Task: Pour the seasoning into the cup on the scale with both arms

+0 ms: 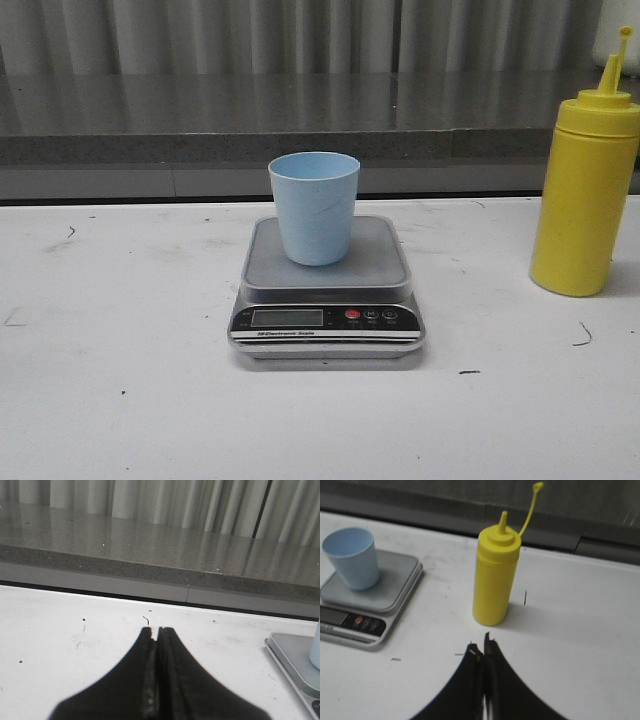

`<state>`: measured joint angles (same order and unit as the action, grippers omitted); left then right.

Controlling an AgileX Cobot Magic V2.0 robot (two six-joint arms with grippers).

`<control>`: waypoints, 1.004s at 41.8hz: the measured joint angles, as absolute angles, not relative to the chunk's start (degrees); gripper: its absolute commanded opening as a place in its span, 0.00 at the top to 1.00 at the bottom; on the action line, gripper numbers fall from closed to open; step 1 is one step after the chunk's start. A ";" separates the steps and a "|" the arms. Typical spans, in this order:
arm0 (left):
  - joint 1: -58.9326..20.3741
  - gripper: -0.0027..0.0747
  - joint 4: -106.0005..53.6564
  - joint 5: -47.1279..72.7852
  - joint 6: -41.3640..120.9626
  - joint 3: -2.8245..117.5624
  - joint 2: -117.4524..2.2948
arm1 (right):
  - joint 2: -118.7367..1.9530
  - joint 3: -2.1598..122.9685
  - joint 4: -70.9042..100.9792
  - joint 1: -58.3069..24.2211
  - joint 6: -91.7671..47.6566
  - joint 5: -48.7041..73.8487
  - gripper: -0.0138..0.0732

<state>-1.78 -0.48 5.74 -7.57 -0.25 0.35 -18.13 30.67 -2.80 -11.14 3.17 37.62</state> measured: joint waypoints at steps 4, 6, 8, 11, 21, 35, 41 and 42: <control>-1.78 0.99 -0.48 5.74 -7.57 -0.25 0.35 | -12.86 22.61 -1.89 -6.91 2.94 29.81 0.97; -1.78 0.99 -0.48 5.74 -7.57 -0.25 0.35 | -9.99 18.59 -1.87 -5.44 2.24 26.30 0.97; -1.78 0.99 -0.48 5.74 -7.57 -0.25 0.35 | -7.64 14.79 -1.78 -4.43 0.88 22.57 0.97; -1.78 0.99 -0.48 5.74 -7.57 -0.25 0.35 | -4.68 9.67 -1.78 -3.08 -1.26 18.06 0.97; -1.78 0.99 -0.48 5.74 -7.57 -0.25 0.35 | 0.44 -0.91 -1.78 -1.09 -2.68 3.44 0.98; -1.78 0.99 -0.48 5.74 -7.57 -0.25 0.35 | 0.54 -1.57 0.00 -0.50 -2.49 0.34 0.98; -1.78 0.99 -0.48 5.74 -7.57 -0.25 0.35 | 0.54 -1.57 2.30 -0.36 -2.20 0.34 0.98; -1.78 0.99 -0.48 5.74 -7.57 -0.25 0.35 | 0.54 -1.57 2.80 -0.36 -2.20 0.34 0.98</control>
